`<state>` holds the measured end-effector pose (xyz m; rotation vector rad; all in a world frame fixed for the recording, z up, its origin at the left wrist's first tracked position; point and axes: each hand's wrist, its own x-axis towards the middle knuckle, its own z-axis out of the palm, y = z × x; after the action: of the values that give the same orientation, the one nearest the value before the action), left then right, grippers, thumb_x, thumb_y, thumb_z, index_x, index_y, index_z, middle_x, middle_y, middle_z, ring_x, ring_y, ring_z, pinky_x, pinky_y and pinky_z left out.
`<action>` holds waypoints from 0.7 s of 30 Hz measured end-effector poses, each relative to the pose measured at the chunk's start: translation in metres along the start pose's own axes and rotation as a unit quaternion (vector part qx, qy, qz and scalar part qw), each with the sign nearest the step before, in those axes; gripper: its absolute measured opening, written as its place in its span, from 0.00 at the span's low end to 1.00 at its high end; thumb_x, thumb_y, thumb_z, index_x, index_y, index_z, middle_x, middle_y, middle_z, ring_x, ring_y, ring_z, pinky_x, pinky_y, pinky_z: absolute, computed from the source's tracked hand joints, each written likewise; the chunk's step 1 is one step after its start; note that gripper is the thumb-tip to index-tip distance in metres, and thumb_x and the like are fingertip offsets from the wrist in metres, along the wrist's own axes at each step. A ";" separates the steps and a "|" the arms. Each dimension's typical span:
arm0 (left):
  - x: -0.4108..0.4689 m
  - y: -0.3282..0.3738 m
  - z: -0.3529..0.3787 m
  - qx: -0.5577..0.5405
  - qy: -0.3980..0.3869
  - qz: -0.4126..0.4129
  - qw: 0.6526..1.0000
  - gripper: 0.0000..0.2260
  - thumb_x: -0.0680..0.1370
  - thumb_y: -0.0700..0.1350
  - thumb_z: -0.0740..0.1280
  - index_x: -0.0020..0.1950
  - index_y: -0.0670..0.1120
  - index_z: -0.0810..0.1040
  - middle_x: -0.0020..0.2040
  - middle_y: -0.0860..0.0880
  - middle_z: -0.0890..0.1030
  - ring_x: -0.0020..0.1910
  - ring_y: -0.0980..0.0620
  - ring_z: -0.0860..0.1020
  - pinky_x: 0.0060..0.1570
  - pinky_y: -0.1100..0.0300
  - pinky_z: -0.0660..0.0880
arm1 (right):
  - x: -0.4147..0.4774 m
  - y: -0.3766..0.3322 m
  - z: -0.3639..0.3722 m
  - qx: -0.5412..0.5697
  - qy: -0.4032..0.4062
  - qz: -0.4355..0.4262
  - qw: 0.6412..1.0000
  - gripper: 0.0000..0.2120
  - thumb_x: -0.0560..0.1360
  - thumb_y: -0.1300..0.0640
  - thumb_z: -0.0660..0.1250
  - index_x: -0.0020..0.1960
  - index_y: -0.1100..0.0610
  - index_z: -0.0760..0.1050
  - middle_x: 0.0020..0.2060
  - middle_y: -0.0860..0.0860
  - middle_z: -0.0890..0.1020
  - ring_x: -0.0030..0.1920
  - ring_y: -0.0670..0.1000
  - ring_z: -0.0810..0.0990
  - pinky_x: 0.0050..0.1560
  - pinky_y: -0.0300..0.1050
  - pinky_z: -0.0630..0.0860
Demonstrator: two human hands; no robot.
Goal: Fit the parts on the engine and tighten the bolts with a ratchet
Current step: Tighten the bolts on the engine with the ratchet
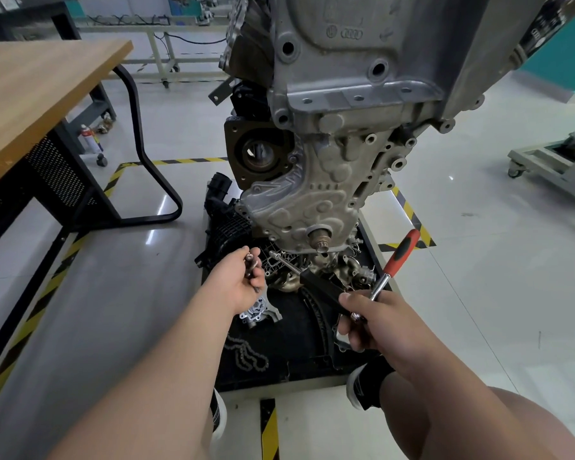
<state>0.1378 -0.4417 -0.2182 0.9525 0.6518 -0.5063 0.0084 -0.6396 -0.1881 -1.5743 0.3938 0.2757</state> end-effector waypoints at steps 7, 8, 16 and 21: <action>-0.004 0.010 -0.001 -0.046 -0.023 0.007 0.999 0.12 0.81 0.50 0.62 0.40 0.47 0.73 0.29 0.53 0.73 0.20 0.58 0.68 0.16 0.68 0.58 | 0.001 -0.005 0.000 -0.010 -0.011 -0.036 0.999 0.08 0.78 0.55 0.66 0.42 0.55 0.79 0.32 0.57 0.81 0.27 0.53 0.74 0.36 0.52 0.67; -0.005 0.011 -0.003 -0.048 -0.018 0.008 0.999 0.12 0.81 0.51 0.63 0.39 0.47 0.72 0.29 0.53 0.73 0.20 0.58 0.68 0.16 0.68 0.58 | 0.001 -0.005 0.000 -0.013 -0.017 -0.041 0.999 0.10 0.78 0.55 0.65 0.40 0.53 0.79 0.32 0.57 0.81 0.27 0.54 0.74 0.36 0.52 0.67; -0.006 0.012 -0.010 -0.021 -0.011 0.016 1.000 0.15 0.82 0.51 0.62 0.39 0.44 0.73 0.24 0.52 0.73 0.19 0.59 0.70 0.16 0.69 0.59 | -0.002 -0.006 0.010 -0.032 -0.059 -0.049 0.997 0.11 0.78 0.57 0.65 0.38 0.54 0.80 0.30 0.57 0.80 0.27 0.53 0.75 0.30 0.41 0.74; -0.003 0.012 -0.011 -0.027 0.004 0.032 0.999 0.14 0.81 0.51 0.64 0.40 0.43 0.75 0.25 0.51 0.75 0.19 0.59 0.71 0.16 0.69 0.60 | -0.001 -0.002 0.012 -0.017 -0.040 -0.047 0.998 0.07 0.79 0.57 0.65 0.45 0.56 0.80 0.30 0.57 0.80 0.27 0.52 0.74 0.30 0.42 0.73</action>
<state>0.1405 -0.4257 -0.2142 0.9227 0.6366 -0.4269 0.0090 -0.6280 -0.1860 -1.6049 0.2538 0.2732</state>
